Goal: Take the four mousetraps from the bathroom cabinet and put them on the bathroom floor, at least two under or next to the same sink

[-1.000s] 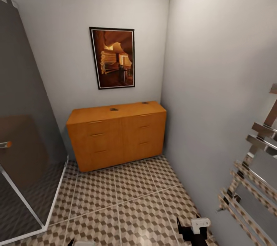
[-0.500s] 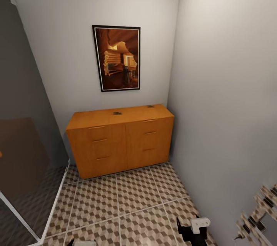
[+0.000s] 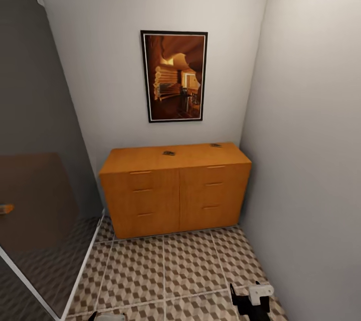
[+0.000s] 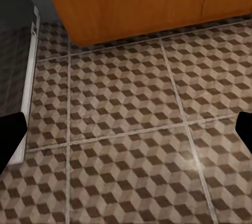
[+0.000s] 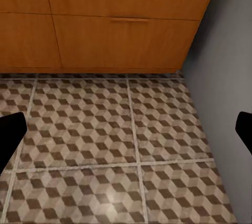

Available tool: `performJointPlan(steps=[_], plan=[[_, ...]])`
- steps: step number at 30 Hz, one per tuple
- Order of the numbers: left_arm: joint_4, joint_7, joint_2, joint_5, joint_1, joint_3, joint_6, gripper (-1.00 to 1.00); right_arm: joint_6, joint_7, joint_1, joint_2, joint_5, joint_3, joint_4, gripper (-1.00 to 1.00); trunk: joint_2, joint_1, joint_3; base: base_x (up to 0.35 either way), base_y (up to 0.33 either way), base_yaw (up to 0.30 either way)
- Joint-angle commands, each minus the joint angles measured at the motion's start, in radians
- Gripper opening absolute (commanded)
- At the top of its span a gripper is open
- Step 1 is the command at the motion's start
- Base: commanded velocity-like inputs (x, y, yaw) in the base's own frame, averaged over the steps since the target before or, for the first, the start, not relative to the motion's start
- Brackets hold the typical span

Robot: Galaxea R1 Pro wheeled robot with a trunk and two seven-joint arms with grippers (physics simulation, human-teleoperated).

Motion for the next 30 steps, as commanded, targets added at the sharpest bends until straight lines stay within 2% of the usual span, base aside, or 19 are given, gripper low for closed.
performJointPlan(steps=[1, 12, 22, 30], plan=[[0.004, 0.003, -0.001, 0.006, -0.002, -0.009, -0.005, 1.00, -0.001, -0.010, -0.001, 0.000, 0.006, 0.006, 0.001, 1.00, -0.002, 0.001, -0.002, 0.325, -0.056, 0.087], [0.004, 0.003, -0.001, 0.006, -0.002, -0.009, -0.006, 1.00, -0.001, -0.009, -0.001, 0.000, 0.006, 0.006, 0.001, 1.00, -0.002, 0.001, -0.002, 0.300, -0.093, 0.018], [0.004, 0.004, -0.001, 0.006, -0.002, -0.009, -0.006, 1.00, -0.001, -0.009, -0.001, -0.001, 0.006, 0.006, 0.001, 1.00, -0.002, 0.001, -0.002, 0.060, -0.034, 0.000], [0.004, 0.004, -0.001, 0.006, -0.002, -0.009, -0.006, 1.00, -0.001, -0.009, -0.001, -0.001, 0.006, 0.006, 0.001, 1.00, -0.002, 0.001, -0.002, 0.184, -0.168, 0.000]])
